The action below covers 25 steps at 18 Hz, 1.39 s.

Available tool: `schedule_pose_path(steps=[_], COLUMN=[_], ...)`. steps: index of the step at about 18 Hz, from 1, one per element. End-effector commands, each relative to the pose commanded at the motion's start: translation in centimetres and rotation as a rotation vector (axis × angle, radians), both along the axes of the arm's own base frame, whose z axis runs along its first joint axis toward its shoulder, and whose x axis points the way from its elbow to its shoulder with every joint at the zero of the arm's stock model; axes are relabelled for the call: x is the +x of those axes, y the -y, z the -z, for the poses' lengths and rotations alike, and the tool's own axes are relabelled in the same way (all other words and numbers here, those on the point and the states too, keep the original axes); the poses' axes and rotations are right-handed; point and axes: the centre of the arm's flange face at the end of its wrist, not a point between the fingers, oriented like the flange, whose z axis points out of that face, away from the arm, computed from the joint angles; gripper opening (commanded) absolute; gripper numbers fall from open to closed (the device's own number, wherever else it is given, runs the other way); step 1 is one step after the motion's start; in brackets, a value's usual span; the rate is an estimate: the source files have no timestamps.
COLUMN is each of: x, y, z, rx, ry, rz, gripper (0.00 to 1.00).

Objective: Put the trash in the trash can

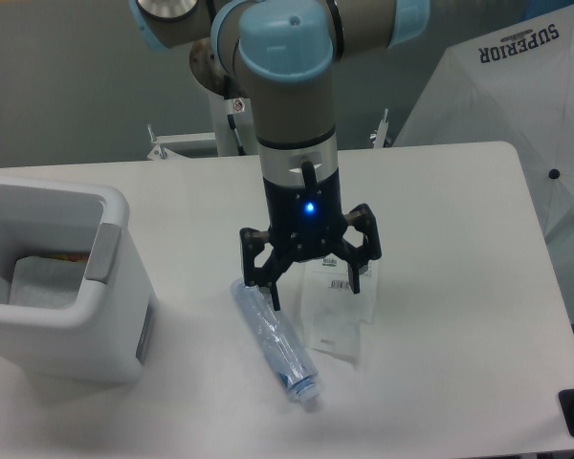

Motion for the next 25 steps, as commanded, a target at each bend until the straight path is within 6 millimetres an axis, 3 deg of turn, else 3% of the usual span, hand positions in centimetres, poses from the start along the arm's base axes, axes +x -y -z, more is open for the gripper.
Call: schedule_pose_path(steps=[5, 12, 16, 20, 25], x=[-1.2, -4.1, -4.2, -4.9, -5.9], y=[-1.1, -3.9, -4.5, -5.1, -5.4], z=[1.7, 10.6, 15.3, 18.2, 19.5], rx=[-0.007, -0.043, -0.071, -0.087, -0.081], ry=[0.008, 0.051, 0.134, 0.170, 0.188], rz=[0.000, -0.012, -0.072, -0.102, -0.156], gripper=[1.00, 1.00, 1.00, 1.00, 1.00])
